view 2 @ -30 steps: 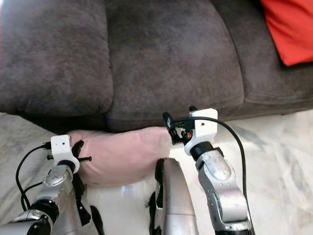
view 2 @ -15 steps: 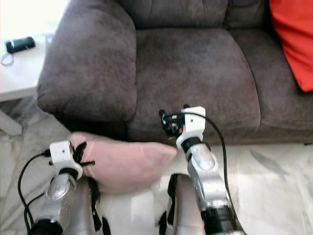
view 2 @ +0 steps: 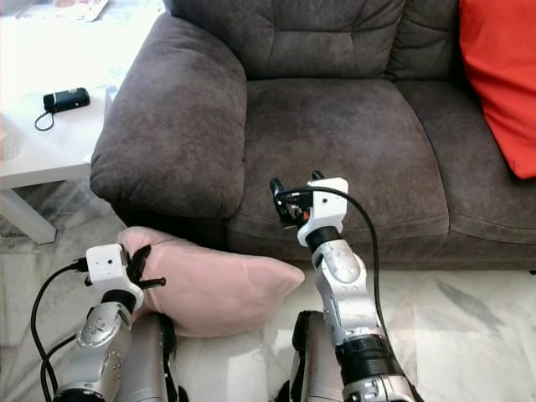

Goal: Move the pillow to the sofa from floor

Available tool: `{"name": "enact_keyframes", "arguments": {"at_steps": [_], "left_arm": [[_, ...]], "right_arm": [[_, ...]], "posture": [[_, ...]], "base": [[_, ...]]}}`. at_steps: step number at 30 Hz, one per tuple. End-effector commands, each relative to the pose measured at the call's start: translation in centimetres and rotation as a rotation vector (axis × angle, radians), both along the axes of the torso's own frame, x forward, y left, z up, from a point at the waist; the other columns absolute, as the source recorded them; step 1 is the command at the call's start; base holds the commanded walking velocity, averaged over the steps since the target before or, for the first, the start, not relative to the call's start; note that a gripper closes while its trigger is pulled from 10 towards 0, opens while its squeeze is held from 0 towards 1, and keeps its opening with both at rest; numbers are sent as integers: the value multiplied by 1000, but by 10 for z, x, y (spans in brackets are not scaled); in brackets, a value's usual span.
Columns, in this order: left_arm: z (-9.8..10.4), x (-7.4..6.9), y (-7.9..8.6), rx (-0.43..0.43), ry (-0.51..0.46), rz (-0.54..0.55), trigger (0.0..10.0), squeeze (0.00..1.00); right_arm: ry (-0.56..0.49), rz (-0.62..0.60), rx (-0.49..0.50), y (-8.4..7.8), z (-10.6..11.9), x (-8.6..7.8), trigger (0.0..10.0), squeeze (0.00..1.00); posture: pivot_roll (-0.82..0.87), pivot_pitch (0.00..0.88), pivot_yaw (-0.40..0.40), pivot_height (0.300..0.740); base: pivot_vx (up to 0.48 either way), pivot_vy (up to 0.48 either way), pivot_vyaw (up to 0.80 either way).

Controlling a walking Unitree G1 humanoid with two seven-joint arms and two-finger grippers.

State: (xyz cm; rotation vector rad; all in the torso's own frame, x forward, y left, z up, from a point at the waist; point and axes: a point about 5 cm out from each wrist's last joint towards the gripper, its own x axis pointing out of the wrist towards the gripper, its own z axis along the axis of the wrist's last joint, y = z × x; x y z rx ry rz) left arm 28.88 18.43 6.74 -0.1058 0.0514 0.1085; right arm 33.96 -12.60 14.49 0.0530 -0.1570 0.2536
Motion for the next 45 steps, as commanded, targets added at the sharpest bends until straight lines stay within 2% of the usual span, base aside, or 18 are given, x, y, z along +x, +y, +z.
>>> {"name": "enact_keyframes", "arguments": {"at_steps": [1,22,45], "left_arm": [[52,11,9,52,-235,38,10000,0],[57,12,9,78,-231,21,10000,0],[58,12,8,88,-224,14,10000,0]], "right_arm": [[-8,-12,8,-1,1,2,10000,0],[-30,-13,29,5,0,6,10000,0],[-40,-10,36,7,0,8,10000,0]], "posture": [[60,25,-7,525],[71,8,10,525],[82,15,7,645]], "base": [[0,0,0],[0,0,0],[0,0,0]]}}
